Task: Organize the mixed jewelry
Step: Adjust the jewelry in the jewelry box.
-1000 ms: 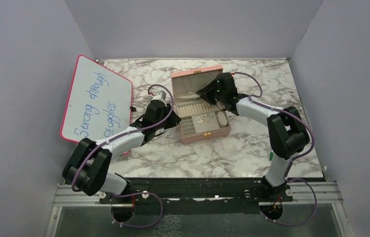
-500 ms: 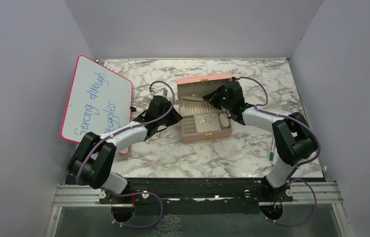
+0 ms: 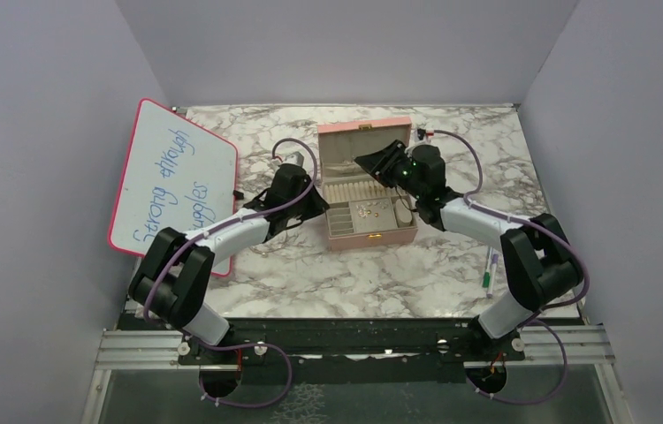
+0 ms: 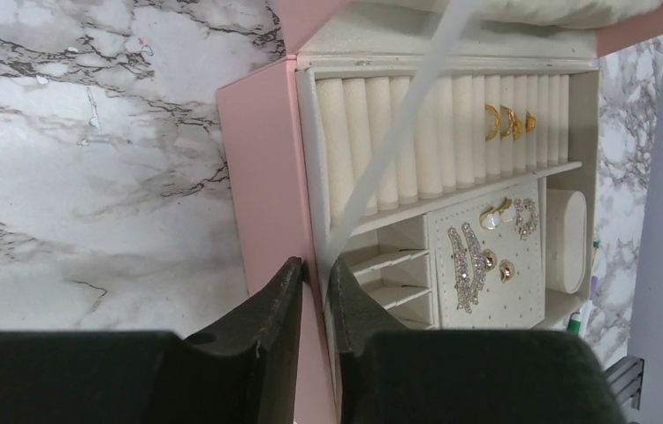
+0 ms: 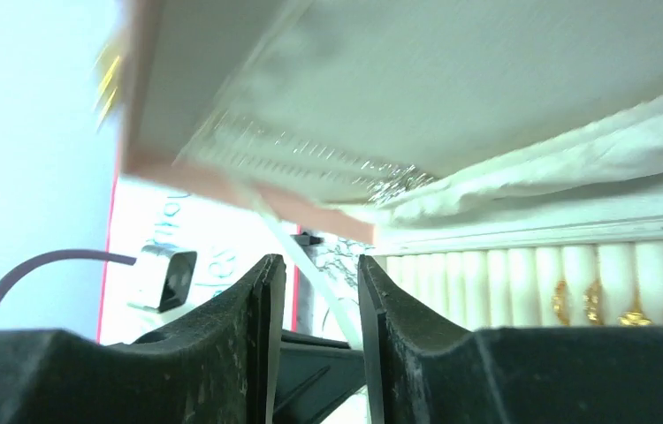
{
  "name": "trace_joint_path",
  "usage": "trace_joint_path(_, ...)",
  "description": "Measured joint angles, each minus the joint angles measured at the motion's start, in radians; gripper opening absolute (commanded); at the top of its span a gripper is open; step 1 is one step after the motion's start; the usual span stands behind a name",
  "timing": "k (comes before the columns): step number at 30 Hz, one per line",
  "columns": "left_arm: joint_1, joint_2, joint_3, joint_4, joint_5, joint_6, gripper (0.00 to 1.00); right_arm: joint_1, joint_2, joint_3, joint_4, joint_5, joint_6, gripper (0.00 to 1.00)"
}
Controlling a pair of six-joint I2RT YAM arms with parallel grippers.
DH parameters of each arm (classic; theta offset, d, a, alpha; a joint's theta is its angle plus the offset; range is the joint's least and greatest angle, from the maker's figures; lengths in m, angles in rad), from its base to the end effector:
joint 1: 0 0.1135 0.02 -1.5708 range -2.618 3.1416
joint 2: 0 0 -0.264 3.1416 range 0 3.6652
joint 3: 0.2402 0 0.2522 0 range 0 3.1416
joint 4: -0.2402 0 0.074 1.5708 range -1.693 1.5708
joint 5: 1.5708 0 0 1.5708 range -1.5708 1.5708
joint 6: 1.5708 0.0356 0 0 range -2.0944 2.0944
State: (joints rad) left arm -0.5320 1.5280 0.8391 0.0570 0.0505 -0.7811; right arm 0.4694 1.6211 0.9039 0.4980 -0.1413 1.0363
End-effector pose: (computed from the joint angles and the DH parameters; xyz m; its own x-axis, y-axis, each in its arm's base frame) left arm 0.2786 -0.1661 0.2031 -0.7429 -0.3786 -0.5520 0.0263 0.8075 -0.5893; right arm 0.3223 0.1691 0.2376 -0.5897 0.6562 -0.4709 -0.1237 0.5027 0.8555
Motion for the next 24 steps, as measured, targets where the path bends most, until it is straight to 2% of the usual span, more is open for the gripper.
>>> trace_joint_path(5, 0.000, 0.018, 0.026, -0.022, -0.018, 0.016, 0.28, 0.010, -0.016, 0.009, 0.010, -0.002, -0.017, 0.42)
trace_joint_path(15, 0.009, -0.001, 0.038, -0.079, -0.037, 0.068, 0.55, 0.012, -0.011, 0.108, -0.084, 0.003, -0.053, 0.42)
trace_joint_path(20, 0.020, -0.105, 0.038, -0.142, -0.056, 0.113, 0.70, 0.012, -0.036, 0.092, -0.148, 0.003, -0.116, 0.42)
trace_joint_path(24, 0.023, -0.220, 0.036, -0.208, -0.110, 0.143, 0.73, 0.012, -0.100, 0.076, -0.244, -0.006, -0.205, 0.42)
